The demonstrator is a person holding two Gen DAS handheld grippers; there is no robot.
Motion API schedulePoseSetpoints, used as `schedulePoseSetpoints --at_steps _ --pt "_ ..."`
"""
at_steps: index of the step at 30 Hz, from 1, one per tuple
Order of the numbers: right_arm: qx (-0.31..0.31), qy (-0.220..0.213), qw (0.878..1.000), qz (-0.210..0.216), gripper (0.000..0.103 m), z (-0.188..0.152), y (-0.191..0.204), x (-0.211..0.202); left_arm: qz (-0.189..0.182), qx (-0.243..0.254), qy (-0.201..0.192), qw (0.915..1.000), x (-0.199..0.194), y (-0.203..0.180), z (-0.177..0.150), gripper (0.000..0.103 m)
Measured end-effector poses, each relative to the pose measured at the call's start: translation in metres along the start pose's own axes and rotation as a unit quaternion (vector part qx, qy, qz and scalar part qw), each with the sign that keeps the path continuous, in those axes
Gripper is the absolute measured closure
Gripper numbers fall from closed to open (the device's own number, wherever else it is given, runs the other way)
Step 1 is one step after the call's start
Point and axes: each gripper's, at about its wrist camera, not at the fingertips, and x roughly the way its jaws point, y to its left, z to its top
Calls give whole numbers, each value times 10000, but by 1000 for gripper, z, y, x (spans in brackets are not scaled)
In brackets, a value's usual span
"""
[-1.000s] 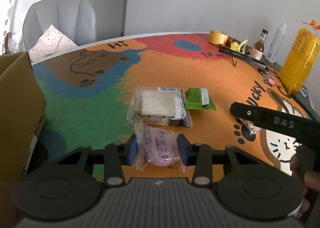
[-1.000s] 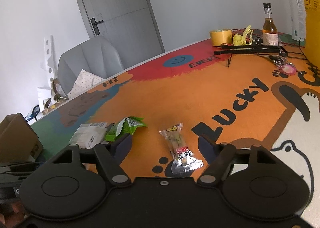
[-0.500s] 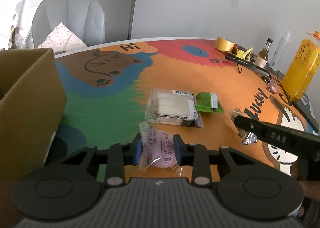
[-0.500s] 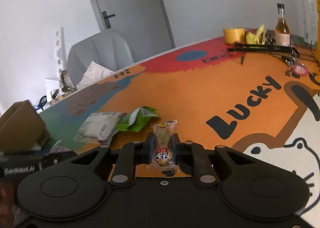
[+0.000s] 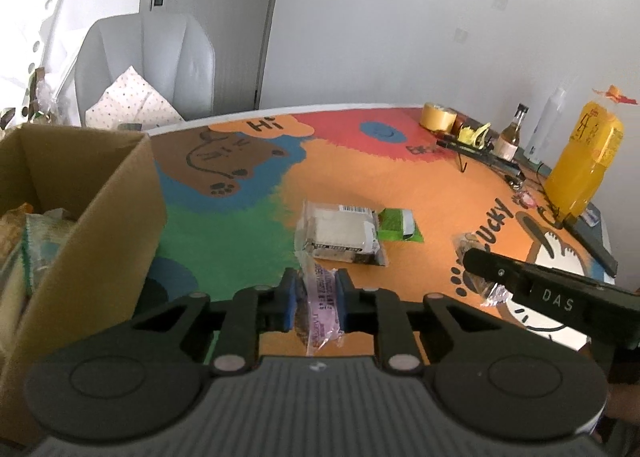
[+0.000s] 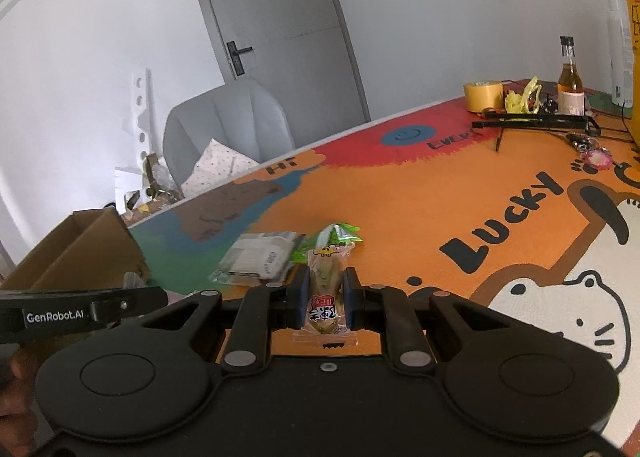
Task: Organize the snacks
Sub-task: 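Carry pink packet and candy packet into the cardboard box and release both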
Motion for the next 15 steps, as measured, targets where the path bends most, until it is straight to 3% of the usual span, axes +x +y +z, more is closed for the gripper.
schedulePoseSetpoints --at_steps 15 --pt "-158 -290 9991 261 87 8 33 -24 -21 -19 -519 9986 -53 7 8 89"
